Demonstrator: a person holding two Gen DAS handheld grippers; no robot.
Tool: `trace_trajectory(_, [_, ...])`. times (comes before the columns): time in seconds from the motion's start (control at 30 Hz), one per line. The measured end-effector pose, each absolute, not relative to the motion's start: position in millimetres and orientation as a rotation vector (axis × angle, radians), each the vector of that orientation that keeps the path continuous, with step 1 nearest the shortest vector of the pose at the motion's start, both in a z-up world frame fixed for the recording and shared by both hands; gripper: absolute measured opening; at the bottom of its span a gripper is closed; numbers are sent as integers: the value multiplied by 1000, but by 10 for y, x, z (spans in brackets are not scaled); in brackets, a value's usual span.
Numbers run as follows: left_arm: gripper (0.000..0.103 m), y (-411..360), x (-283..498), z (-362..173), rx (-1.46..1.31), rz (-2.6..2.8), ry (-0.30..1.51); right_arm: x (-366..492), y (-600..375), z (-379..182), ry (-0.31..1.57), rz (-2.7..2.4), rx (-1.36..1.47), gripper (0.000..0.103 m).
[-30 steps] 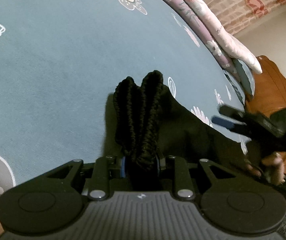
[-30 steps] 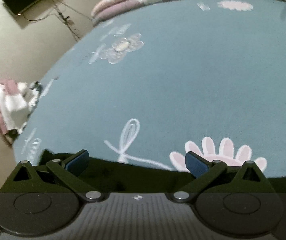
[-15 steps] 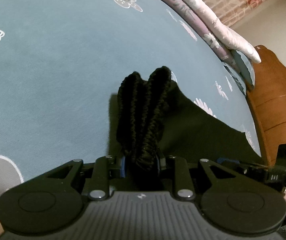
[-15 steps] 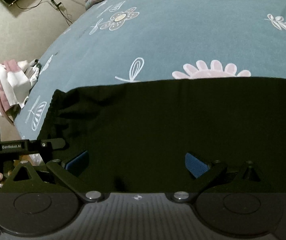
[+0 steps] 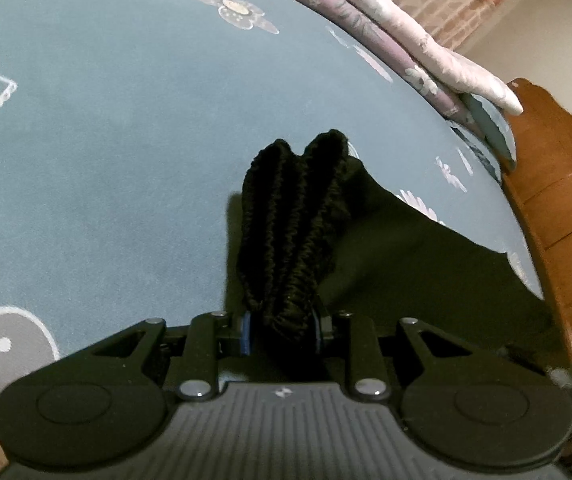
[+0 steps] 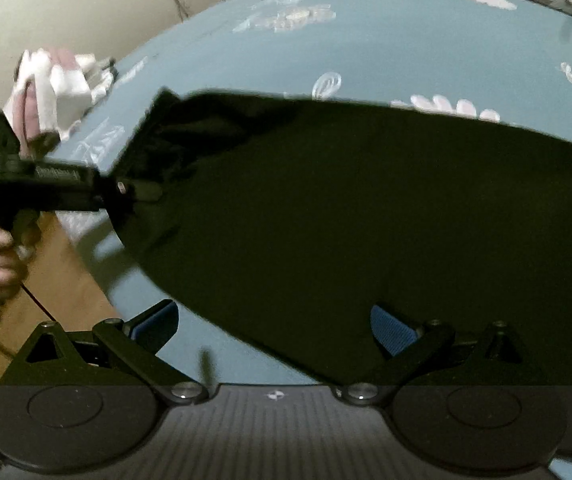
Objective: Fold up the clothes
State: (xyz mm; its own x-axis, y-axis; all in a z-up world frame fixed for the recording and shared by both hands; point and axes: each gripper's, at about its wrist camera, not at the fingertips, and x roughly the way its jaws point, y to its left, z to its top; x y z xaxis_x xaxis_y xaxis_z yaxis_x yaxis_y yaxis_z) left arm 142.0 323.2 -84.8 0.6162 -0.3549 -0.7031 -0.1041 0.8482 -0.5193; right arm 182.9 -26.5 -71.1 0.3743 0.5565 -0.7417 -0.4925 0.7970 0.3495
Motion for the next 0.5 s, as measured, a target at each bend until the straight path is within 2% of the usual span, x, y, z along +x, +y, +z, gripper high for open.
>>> trace_trajectory(0.2, [25, 3160, 1386, -834, -540, -117, 877, 1693, -411, -858, 978, 656, 210, 103])
trace_trajectory(0.37, [24, 3105, 1340, -774, -532, -94, 850, 1438, -603, -818, 960, 714, 201, 103])
trace_trajectory(0.5, [23, 2980, 1306, -583, -484, -91, 823, 1315, -980, -660, 862, 639, 232, 103])
